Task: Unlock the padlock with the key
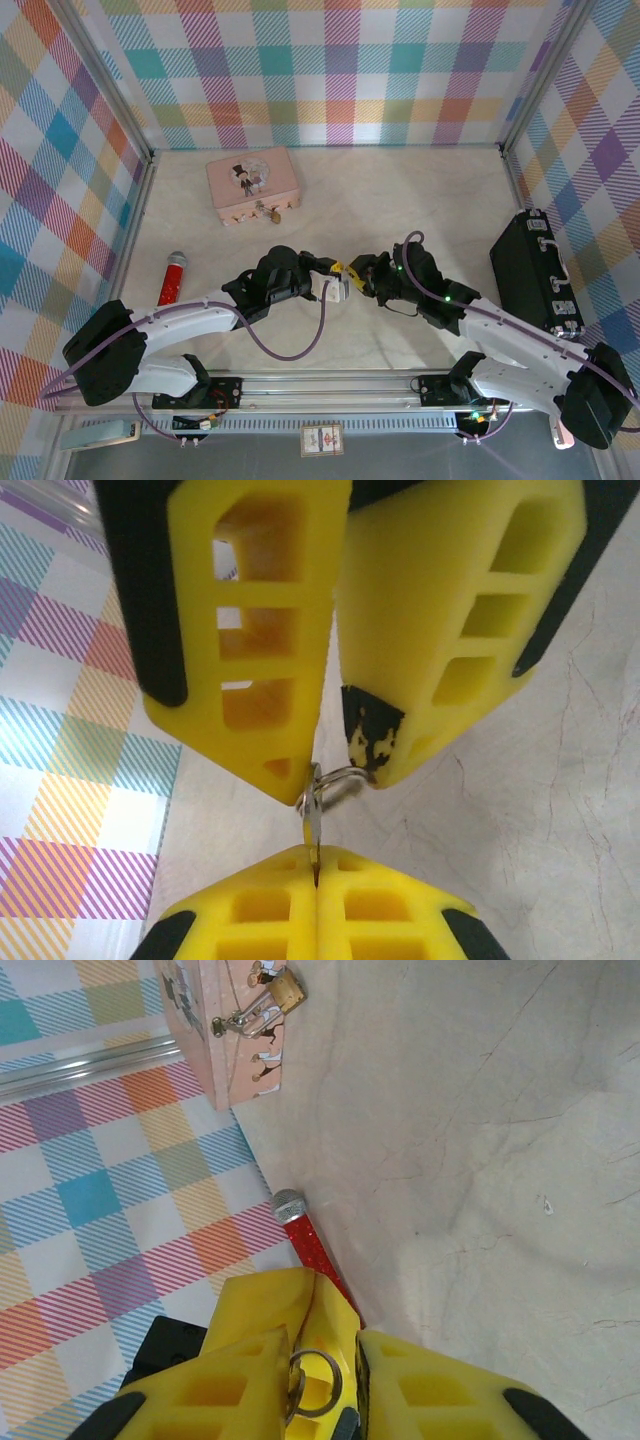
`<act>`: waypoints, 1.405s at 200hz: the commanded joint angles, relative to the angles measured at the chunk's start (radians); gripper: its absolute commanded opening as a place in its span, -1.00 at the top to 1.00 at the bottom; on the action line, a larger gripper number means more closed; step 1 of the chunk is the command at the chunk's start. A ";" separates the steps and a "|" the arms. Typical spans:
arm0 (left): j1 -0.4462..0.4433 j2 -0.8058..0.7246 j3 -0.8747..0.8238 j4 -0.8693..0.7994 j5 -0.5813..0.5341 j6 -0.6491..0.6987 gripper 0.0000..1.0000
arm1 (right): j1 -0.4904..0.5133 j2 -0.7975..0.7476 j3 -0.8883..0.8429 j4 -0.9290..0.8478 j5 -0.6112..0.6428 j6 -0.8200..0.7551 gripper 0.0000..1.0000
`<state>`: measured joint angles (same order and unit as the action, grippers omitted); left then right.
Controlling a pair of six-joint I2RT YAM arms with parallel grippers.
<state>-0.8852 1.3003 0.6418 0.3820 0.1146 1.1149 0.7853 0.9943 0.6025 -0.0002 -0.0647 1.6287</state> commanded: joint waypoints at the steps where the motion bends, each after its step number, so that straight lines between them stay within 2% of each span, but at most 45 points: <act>1: -0.012 -0.011 -0.007 -0.009 0.015 -0.006 1.00 | 0.000 0.006 0.049 0.007 -0.027 -0.033 0.53; 157: -0.014 0.027 0.011 -0.004 0.000 -0.004 1.00 | 0.002 0.038 0.054 0.014 -0.064 -0.038 0.61; 216: -0.014 0.015 -0.007 0.027 -0.018 -0.017 1.00 | 0.002 0.013 0.038 -0.006 -0.035 -0.037 0.78; 243: -0.014 -0.015 -0.068 0.156 -0.052 -0.086 0.47 | 0.000 -0.026 0.025 -0.036 0.012 -0.066 0.88; 255: -0.012 -0.052 -0.096 0.190 -0.057 -0.149 0.31 | -0.008 -0.044 0.024 -0.052 0.035 -0.110 0.93; 272: -0.012 -0.133 -0.132 0.205 -0.061 -0.287 0.15 | -0.027 -0.061 0.023 -0.040 0.059 -0.214 0.98; 281: -0.011 -0.186 -0.150 0.203 -0.068 -0.378 0.14 | -0.042 -0.065 0.018 -0.020 0.063 -0.278 1.00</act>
<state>-0.8944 1.2423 0.5308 0.4942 0.0582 0.9680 0.7708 0.9543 0.6285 -0.0319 -0.0509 1.5192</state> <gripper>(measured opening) 0.419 0.063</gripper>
